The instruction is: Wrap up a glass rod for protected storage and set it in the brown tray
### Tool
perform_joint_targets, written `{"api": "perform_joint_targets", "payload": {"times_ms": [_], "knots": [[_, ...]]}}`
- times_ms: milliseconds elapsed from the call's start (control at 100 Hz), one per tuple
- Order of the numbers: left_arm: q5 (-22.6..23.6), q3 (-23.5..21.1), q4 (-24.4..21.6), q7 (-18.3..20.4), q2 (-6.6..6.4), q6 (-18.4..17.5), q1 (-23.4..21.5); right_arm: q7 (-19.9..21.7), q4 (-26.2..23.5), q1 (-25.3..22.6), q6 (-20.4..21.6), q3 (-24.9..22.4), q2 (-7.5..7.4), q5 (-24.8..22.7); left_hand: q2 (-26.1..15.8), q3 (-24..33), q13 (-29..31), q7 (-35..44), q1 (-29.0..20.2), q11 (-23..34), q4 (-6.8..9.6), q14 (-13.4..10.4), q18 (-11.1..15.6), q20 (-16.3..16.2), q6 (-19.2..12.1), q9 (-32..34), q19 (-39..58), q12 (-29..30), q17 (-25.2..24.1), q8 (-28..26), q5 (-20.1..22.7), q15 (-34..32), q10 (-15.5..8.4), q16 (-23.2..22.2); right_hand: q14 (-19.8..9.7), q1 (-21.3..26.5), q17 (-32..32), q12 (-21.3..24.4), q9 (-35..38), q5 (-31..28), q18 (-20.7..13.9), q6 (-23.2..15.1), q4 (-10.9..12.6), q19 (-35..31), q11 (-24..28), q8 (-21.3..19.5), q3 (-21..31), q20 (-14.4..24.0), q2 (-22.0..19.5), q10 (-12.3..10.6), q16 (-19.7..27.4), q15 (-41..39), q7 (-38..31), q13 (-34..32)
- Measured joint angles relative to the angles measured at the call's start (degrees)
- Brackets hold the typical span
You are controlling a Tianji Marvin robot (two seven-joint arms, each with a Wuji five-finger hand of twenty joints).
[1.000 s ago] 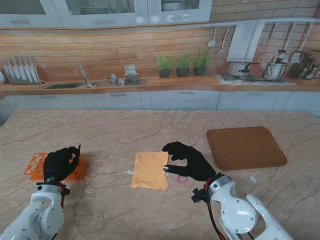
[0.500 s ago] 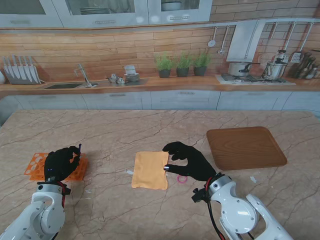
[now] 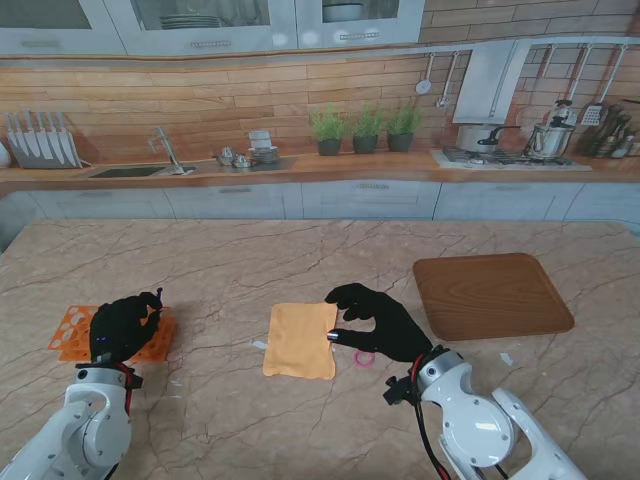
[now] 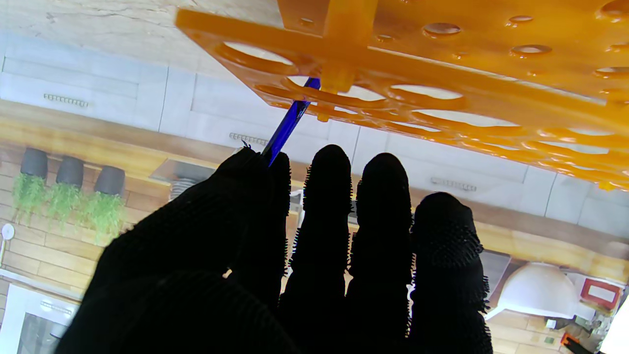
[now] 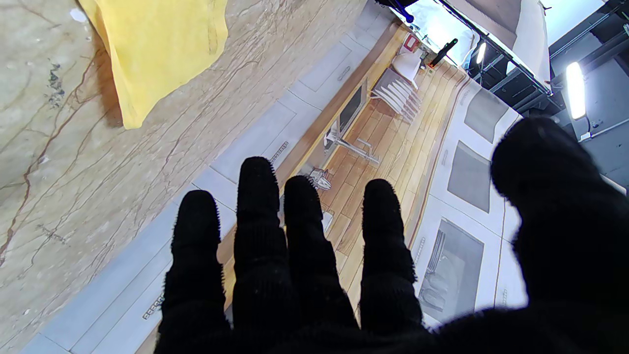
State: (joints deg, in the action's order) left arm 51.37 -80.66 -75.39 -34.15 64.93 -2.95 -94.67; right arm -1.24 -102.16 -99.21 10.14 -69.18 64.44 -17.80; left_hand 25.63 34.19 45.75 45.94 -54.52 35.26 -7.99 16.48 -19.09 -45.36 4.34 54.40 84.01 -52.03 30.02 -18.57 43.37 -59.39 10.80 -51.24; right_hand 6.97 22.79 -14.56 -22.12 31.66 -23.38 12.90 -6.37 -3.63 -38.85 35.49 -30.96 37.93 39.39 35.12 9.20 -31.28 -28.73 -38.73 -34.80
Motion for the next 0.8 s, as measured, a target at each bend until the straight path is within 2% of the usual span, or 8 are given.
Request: {"api": "perform_joint_targets", "payload": {"times_ms": [180,210,540,800], "knots": [[0.6,-0.2,0.0,-0.7,0.02,0.1,-0.1,-0.1,0.0,0.0,0.0,0.0,0.02,0.0,0.1,0.1,3.0,0.8,-0.1,0.9,-0.08,0.2,-0.4,1.3,1.5,1.2,2.4,2.5,3.4,0.1,0.6,-0.9,1.0,0.4,0.0,0.0,0.0,0.0,0.0,0.0,0.0,0.0,0.0,0.0,0.0,0.0,0.0,0.0,0.0,0.0,0.0,0.0,0.0,0.0],[0.7,-0.2,0.0,-0.7,0.01,0.1,-0.1,-0.1,0.0,0.0,0.0,0.0,0.02,0.0,-0.4,0.0,3.0,0.9,-0.5,1.5,-0.74,0.2,-0.4,1.6,1.6,1.3,2.9,2.4,3.7,0.0,0.6,-1.5,1.0,0.4,0.0,-0.1,0.0,0.0,0.0,0.0,0.0,0.0,0.0,0.0,0.0,0.0,0.1,0.0,-0.5,0.0,0.0,0.0,0.0,0.0],[2.0,-0.3,-0.4,0.0,-0.26,0.0,-0.3,-0.4,0.0,0.0,0.0,0.0,0.07,0.2,-1.0,-0.7,3.1,3.7,-0.7,4.3,-0.91,0.2,-0.4,2.7,3.0,1.3,4.4,0.8,4.6,-2.1,-0.2,-3.2,1.5,0.4,0.0,-0.6,0.0,0.0,0.0,0.0,0.0,0.0,0.0,0.0,0.0,0.0,0.3,0.0,-0.5,0.0,0.0,0.0,0.0,0.0],[2.9,-1.6,-4.5,0.9,-0.33,0.7,-2.2,-0.4,0.0,0.0,0.0,0.0,0.1,0.4,-1.0,-0.9,3.1,4.5,-1.3,5.6,-0.93,0.2,-0.4,2.8,3.5,1.3,5.1,0.0,5.4,-3.6,-0.9,-4.7,1.7,0.2,0.0,-1.4,0.0,0.0,0.0,0.0,0.0,0.0,0.0,0.0,0.0,0.0,0.4,0.0,-1.5,0.0,0.0,0.0,0.0,0.0]]}}
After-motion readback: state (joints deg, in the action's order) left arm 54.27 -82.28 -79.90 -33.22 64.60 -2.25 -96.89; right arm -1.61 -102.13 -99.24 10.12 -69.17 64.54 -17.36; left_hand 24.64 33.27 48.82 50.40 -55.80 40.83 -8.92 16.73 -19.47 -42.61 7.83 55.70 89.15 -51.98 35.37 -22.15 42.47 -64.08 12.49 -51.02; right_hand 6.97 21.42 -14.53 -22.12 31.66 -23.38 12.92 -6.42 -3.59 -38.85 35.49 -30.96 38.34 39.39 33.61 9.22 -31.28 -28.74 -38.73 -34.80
